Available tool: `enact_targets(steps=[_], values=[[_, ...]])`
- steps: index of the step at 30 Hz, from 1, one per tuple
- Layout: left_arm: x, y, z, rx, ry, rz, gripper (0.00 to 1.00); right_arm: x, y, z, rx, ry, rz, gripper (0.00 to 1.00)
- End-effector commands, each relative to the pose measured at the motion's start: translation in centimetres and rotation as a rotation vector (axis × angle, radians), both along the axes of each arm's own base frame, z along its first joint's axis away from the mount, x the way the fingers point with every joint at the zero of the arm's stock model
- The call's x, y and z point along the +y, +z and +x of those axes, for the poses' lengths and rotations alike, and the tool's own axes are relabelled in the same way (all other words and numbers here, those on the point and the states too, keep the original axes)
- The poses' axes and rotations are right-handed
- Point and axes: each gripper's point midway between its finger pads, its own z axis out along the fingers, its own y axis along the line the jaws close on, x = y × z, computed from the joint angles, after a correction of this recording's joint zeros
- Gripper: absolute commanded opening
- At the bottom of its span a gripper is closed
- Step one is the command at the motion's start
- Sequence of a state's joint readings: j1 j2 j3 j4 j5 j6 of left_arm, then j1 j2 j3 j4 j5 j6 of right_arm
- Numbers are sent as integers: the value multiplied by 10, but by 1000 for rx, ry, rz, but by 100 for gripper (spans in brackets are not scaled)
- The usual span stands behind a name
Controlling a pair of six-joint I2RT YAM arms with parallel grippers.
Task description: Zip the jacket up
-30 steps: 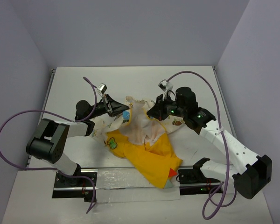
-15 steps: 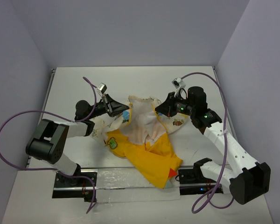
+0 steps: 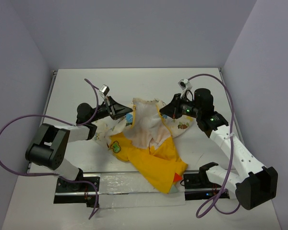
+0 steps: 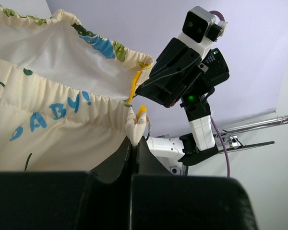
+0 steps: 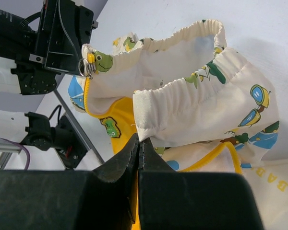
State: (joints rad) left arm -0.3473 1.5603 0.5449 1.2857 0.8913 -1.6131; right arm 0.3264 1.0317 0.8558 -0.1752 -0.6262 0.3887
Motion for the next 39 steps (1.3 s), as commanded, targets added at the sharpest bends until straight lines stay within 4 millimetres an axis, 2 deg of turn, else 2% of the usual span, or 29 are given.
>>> enact_targets(steps=[1, 10, 39], values=[[16, 83, -49, -548, -7, -202, 0, 2, 10, 3, -42, 13, 39, 0], [22, 96, -58, -577, 19, -231, 0, 6, 14, 0, -39, 41, 79, 0], [26, 105, -65, -607, 34, -246, 0, 21, 22, -9, -33, 148, 171, 0]])
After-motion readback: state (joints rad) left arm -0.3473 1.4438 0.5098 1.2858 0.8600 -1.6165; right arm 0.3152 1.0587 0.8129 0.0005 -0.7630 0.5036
